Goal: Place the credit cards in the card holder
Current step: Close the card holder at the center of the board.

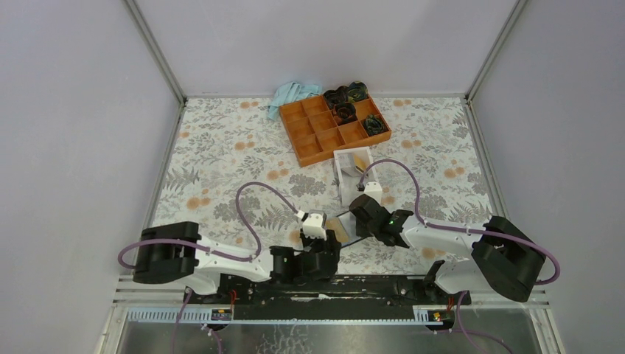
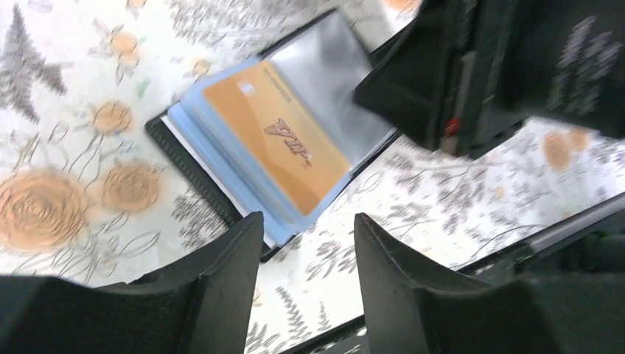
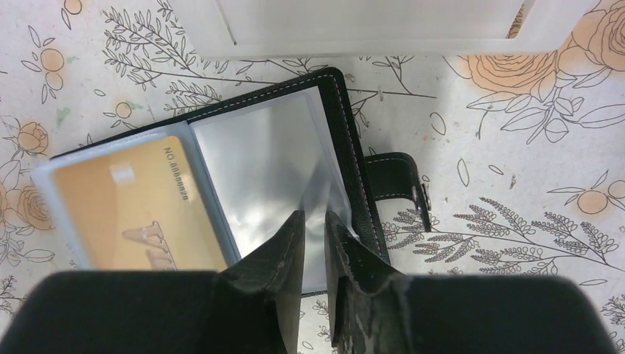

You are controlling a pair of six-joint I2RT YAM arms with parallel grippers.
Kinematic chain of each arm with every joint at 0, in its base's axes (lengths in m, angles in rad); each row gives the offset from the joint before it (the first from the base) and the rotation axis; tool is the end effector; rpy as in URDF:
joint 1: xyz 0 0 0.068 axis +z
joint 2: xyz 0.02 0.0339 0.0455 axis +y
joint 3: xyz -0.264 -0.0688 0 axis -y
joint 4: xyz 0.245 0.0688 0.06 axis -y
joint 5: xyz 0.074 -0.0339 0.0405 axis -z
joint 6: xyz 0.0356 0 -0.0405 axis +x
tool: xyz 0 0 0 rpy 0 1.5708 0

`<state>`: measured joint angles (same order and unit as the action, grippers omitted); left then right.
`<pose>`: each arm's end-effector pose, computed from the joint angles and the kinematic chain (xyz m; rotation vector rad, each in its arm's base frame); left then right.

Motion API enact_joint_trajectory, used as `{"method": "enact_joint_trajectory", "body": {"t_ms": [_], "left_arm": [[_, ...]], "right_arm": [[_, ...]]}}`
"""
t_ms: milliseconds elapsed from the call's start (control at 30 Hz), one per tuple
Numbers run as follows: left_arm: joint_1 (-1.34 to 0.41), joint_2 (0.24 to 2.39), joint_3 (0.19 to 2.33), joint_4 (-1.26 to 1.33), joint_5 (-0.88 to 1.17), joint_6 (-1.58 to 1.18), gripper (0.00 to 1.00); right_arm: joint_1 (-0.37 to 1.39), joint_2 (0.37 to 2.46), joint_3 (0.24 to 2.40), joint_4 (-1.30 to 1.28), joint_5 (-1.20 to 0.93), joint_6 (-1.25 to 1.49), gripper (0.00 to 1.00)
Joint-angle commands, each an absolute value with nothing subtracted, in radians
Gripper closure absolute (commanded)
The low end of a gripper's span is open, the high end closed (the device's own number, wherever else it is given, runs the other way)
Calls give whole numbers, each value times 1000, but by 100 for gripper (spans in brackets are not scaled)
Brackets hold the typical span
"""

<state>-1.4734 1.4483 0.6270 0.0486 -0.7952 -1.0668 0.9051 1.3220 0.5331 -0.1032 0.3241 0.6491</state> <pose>0.0515 -0.2657 0.1680 0.0599 2.1354 -0.5855 0.1558 0.1801 0.1539 -0.1705 2.4192 0.3171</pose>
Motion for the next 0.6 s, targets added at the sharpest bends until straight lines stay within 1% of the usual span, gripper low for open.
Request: {"method": "enact_joint_trajectory", "body": {"t_ms": [0, 167, 467, 567], "left_arm": [[-1513, 1457, 570, -52, -869, -1209, 42], [-1539, 1510, 577, -121, -909, -1279, 34], [-1541, 1536, 569, -84, -927, -1248, 12], [-1531, 1562, 576, -49, -914, -1231, 10]], "right_arm": [[912, 1376, 487, -131, 227, 683, 77], [911, 1379, 488, -126, 223, 683, 76], [912, 1384, 488, -125, 218, 683, 76], [913, 1384, 489, -126, 219, 684, 76]]}}
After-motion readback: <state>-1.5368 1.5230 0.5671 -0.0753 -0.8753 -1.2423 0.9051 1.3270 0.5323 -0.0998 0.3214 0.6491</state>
